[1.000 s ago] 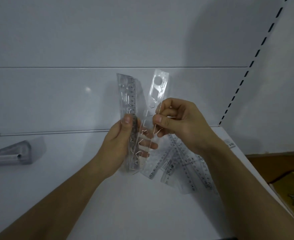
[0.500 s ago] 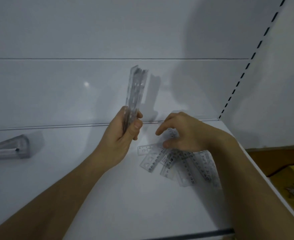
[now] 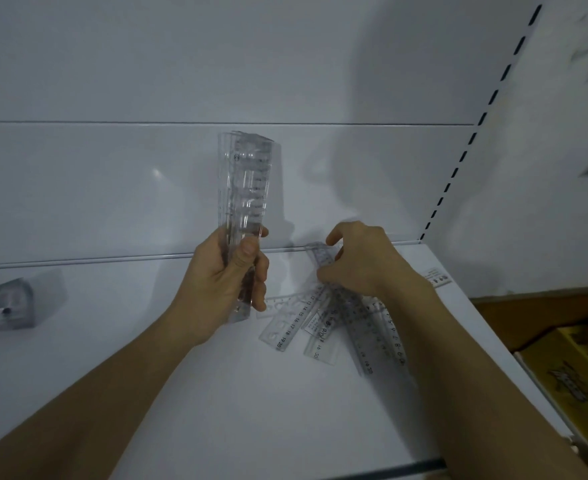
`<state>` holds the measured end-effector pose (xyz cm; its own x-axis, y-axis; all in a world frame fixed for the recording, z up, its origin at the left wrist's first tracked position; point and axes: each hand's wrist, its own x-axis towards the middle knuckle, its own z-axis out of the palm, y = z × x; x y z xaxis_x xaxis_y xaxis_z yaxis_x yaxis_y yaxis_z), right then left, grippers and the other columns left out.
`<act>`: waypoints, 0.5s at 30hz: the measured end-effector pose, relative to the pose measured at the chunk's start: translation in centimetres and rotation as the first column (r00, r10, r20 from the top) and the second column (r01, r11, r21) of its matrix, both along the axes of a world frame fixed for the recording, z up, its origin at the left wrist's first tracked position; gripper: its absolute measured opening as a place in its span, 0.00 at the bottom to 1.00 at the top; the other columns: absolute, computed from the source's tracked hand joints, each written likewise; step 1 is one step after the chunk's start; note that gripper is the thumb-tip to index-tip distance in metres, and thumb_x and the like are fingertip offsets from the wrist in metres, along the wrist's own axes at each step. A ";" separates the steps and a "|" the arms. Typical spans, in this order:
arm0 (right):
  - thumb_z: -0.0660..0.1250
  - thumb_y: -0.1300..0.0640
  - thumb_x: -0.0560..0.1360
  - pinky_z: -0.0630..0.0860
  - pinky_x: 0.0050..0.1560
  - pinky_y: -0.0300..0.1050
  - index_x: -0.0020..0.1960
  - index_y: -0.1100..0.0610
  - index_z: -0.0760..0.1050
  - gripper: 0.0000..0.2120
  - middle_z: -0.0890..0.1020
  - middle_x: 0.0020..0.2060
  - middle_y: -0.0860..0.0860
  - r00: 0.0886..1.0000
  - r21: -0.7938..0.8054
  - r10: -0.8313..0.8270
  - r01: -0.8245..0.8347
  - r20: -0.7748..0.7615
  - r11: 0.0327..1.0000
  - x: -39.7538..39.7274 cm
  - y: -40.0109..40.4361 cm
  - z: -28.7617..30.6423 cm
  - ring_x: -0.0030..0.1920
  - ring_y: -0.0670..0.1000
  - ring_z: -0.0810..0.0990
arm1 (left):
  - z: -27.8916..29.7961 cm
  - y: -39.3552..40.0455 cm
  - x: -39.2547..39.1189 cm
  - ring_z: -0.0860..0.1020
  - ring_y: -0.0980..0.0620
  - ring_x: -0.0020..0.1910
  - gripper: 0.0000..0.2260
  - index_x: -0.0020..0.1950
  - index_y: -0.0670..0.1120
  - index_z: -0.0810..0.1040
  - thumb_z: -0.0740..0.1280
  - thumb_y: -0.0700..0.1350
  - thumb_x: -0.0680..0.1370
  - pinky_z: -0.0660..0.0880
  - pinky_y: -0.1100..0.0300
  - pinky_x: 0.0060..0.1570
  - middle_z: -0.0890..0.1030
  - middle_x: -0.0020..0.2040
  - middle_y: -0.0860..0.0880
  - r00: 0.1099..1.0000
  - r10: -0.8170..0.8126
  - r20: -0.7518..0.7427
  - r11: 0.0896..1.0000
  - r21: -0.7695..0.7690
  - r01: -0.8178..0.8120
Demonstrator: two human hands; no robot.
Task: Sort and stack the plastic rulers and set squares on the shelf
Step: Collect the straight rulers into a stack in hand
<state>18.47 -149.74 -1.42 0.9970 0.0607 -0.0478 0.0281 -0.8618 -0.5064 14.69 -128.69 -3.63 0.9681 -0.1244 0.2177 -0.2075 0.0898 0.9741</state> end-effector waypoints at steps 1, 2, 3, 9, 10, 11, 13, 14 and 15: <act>0.77 0.51 0.68 0.75 0.48 0.42 0.66 0.54 0.74 0.28 0.78 0.58 0.52 1.000 0.010 -0.004 0.004 0.005 1.000 0.0 0.0 0.0 0.53 0.51 0.78 | 0.0 -0.1 -0.1 0.74 0.46 0.24 0.17 0.61 0.43 0.72 0.61 0.52 0.78 0.74 0.58 0.26 0.75 0.34 0.45 1.000 -0.015 -0.023 1.000 -0.008 0.015; 0.77 0.52 0.67 0.75 0.48 0.42 0.66 0.53 0.74 0.28 0.78 0.58 0.52 1.000 0.031 -0.011 0.011 0.003 0.999 0.0 0.0 0.0 0.53 0.51 0.78 | 0.0 -0.1 -0.1 0.73 0.47 0.24 0.17 0.62 0.45 0.72 0.62 0.52 0.78 0.75 0.57 0.26 0.75 0.34 0.46 0.998 -0.037 -0.047 0.999 -0.019 0.037; 0.78 0.52 0.67 0.75 0.48 0.42 0.65 0.53 0.74 0.29 0.78 0.57 0.52 1.000 0.064 -0.019 0.019 0.001 0.998 0.1 -0.1 0.1 0.53 0.51 0.78 | 0.1 -0.1 -0.2 0.73 0.48 0.24 0.17 0.63 0.46 0.72 0.62 0.53 0.78 0.76 0.55 0.26 0.74 0.35 0.46 0.996 -0.064 -0.065 0.998 -0.029 0.062; 0.80 0.56 0.68 0.77 0.37 0.40 0.57 0.53 0.81 0.20 0.85 0.42 0.49 0.998 0.336 -0.049 0.061 -0.043 0.940 0.5 -0.5 0.3 0.36 0.46 0.81 | 0.3 -0.5 -0.6 0.70 0.49 0.24 0.20 0.64 0.45 0.73 0.60 0.55 0.78 0.75 0.57 0.25 0.72 0.36 0.46 0.987 -0.121 -0.103 0.992 -0.033 0.118; 0.79 0.58 0.69 0.77 0.37 0.41 0.57 0.55 0.82 0.17 0.86 0.40 0.50 0.998 0.426 -0.036 0.053 -0.047 0.903 0.6 -0.7 0.5 0.33 0.47 0.80 | 0.3 -0.5 -0.6 0.70 0.50 0.24 0.21 0.63 0.45 0.73 0.59 0.57 0.78 0.74 0.57 0.26 0.72 0.36 0.45 0.987 -0.113 -0.110 0.993 -0.044 0.109; 0.78 0.59 0.71 0.77 0.38 0.42 0.56 0.57 0.83 0.14 0.85 0.37 0.52 0.999 0.531 -0.012 0.033 -0.044 0.847 0.7 -0.9 0.8 0.32 0.48 0.79 | 0.3 -0.5 -0.7 0.70 0.49 0.24 0.22 0.62 0.44 0.75 0.58 0.59 0.78 0.74 0.56 0.26 0.72 0.36 0.45 0.988 -0.103 -0.117 0.993 -0.062 0.096; 0.74 0.62 0.75 0.76 0.40 0.43 0.54 0.59 0.83 0.08 0.81 0.34 0.55 0.998 0.703 0.066 -0.046 -0.001 0.710 0.5 -1.1 1.4 0.33 0.51 0.75 | 0.4 -0.4 -0.7 0.71 0.48 0.24 0.24 0.56 0.41 0.76 0.56 0.60 0.78 0.74 0.56 0.25 0.73 0.35 0.45 0.989 -0.069 -0.131 0.994 -0.093 0.057; 0.72 0.63 0.76 0.75 0.40 0.42 0.53 0.59 0.84 0.07 0.78 0.35 0.57 0.994 0.763 0.110 -0.091 0.027 0.640 0.3 -1.0 1.8 0.34 0.51 0.75 | 0.5 -0.4 -0.8 0.73 0.47 0.24 0.24 0.53 0.41 0.76 0.56 0.60 0.78 0.74 0.56 0.25 0.74 0.34 0.44 0.989 -0.055 -0.139 0.994 -0.100 0.042; 0.71 0.64 0.77 0.75 0.40 0.41 0.53 0.60 0.83 0.06 0.77 0.35 0.58 0.987 0.810 0.150 -0.129 0.051 0.573 0.1 -0.9 2.0 0.35 0.52 0.74 | 0.6 -0.5 -0.9 0.76 0.45 0.25 0.23 0.52 0.41 0.76 0.56 0.60 0.78 0.75 0.55 0.25 0.76 0.34 0.44 0.987 -0.053 -0.152 0.994 -0.104 0.037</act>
